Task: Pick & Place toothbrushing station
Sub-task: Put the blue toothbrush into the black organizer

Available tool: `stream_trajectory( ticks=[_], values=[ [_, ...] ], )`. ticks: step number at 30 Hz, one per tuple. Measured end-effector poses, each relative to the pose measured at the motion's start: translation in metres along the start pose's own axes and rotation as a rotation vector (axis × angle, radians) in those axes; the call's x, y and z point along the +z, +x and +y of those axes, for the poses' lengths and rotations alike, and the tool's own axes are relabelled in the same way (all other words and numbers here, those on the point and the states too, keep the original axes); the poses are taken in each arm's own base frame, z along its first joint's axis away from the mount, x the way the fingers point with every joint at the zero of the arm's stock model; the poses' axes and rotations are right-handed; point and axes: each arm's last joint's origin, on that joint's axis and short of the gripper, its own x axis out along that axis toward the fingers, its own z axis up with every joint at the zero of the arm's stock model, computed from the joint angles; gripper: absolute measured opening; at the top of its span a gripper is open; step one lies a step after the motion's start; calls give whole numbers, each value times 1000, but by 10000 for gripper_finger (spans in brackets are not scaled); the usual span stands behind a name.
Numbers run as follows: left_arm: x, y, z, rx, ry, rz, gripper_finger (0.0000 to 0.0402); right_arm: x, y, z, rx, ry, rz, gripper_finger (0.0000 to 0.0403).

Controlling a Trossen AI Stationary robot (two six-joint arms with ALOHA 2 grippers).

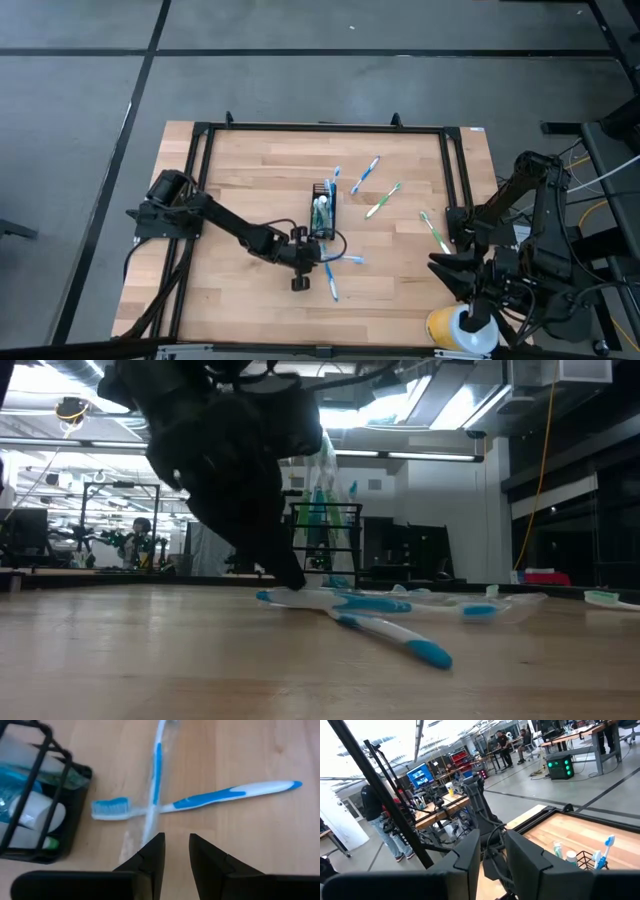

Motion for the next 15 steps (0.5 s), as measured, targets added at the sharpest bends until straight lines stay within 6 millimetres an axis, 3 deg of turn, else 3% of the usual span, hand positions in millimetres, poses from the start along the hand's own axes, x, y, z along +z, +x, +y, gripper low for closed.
stream_trajectory(
  ticks=[8,15],
  values=[
    [15,-6,-9,0,56,-56,82,0,0,0,0,4,0,96],
    [13,-2,8,69,71,20,90,0,0,0,0,6,0,96]
  ],
)
